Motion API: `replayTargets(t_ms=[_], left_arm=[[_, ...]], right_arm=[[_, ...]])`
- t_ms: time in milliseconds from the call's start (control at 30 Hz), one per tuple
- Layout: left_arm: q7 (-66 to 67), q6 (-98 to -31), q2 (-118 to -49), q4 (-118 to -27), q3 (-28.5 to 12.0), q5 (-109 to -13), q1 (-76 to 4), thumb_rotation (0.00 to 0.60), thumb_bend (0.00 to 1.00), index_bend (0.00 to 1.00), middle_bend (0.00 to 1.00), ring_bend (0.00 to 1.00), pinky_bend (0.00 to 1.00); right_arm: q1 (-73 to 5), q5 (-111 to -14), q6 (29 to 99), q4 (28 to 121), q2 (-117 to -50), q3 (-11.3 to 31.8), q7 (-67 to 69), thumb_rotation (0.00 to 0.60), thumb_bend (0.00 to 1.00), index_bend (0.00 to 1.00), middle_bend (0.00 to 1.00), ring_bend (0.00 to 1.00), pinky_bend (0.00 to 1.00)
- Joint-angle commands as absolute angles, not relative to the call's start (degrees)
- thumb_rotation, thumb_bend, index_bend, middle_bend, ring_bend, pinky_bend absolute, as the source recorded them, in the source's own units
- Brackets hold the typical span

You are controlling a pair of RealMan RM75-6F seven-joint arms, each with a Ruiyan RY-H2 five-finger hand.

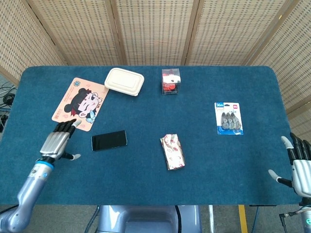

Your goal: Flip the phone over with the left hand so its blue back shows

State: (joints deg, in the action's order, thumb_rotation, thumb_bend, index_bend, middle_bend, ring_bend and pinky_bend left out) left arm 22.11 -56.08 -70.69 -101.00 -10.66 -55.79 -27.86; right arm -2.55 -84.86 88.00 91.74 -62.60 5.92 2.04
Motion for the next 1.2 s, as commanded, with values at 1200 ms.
replayTargets(t_ms=[1200], left_arm=[[40.1,-56.07,-98.45,-79.72,-14.96,-17.75,-53.99,0.6,0.0,0.23,0.0,0.0,0.0]], right_arm=[[-3.79,-82.37,83.75,90.26,-62.49,5.75,4.51,0.6,0.0,0.01,0.0,0.0,0.0]])
